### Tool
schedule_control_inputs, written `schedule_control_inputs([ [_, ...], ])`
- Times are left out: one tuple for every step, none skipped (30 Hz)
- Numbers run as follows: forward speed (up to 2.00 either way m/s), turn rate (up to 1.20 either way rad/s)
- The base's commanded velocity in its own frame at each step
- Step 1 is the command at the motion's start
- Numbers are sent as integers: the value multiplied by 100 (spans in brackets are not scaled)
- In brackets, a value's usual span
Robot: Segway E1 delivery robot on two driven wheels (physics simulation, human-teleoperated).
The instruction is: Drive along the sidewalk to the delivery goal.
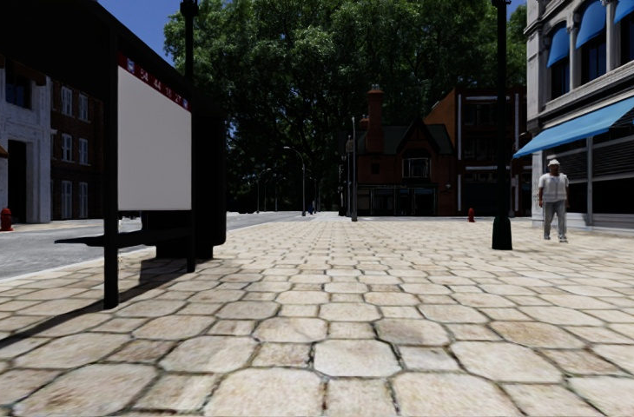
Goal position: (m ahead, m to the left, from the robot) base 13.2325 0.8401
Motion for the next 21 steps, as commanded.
schedule_control_inputs([
  [200,0],
  [200,0],
  [200,0],
  [200,0],
  [200,0],
  [200,0],
  [200,0],
  [200,0],
  [200,0],
  [200,0],
  [200,0],
  [200,0],
  [200,0],
  [200,0],
  [200,0],
  [200,3],
  [200,5],
  [200,14],
  [200,14],
  [200,19],
  [200,20],
])
